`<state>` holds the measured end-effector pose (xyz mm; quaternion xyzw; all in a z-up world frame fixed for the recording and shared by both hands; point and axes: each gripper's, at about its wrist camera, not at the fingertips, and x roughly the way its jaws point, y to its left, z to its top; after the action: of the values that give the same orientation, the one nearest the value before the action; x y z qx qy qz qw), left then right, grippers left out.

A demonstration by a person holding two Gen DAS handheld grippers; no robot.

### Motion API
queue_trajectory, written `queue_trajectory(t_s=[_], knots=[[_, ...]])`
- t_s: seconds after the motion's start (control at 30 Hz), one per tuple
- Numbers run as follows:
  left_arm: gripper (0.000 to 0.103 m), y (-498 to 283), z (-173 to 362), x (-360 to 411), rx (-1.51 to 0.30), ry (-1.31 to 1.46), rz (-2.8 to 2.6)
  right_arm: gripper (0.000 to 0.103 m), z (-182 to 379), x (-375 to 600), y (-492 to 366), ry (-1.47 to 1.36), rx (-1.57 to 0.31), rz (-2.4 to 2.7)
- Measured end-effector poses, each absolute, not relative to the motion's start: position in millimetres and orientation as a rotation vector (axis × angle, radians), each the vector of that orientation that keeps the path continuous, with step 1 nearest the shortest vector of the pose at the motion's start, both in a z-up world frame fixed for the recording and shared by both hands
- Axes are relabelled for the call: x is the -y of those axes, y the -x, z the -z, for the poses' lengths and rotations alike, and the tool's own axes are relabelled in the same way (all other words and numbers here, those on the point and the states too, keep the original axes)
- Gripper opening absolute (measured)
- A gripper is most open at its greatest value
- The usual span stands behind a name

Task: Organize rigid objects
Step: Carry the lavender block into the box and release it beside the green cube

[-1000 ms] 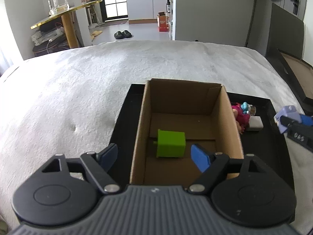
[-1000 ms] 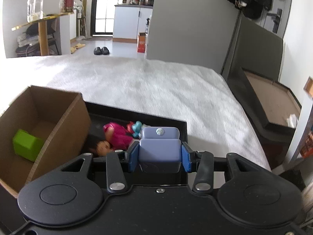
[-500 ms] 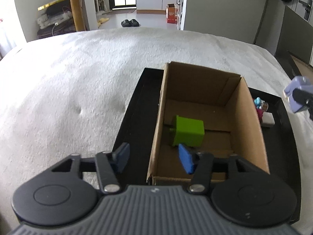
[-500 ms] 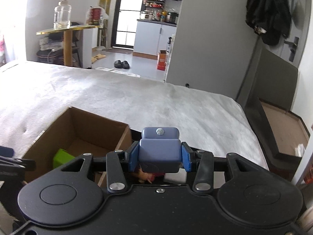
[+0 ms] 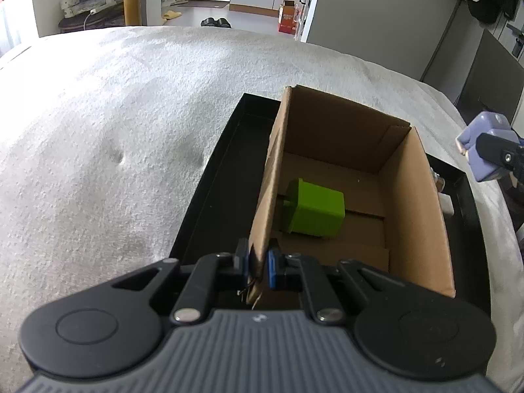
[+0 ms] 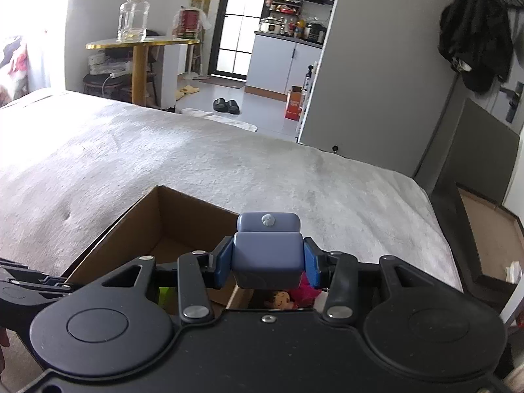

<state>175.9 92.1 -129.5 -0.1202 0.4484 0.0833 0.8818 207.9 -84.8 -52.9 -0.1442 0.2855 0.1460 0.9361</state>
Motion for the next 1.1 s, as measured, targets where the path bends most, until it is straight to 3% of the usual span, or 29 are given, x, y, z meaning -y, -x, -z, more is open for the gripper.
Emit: queue_trajectory(t_s=[1.1], knots=[[0.011,-172,129,-99,-0.922,0.302,-0.175,0.044,68,-14,-195,0.549,-0.564,-0.573]])
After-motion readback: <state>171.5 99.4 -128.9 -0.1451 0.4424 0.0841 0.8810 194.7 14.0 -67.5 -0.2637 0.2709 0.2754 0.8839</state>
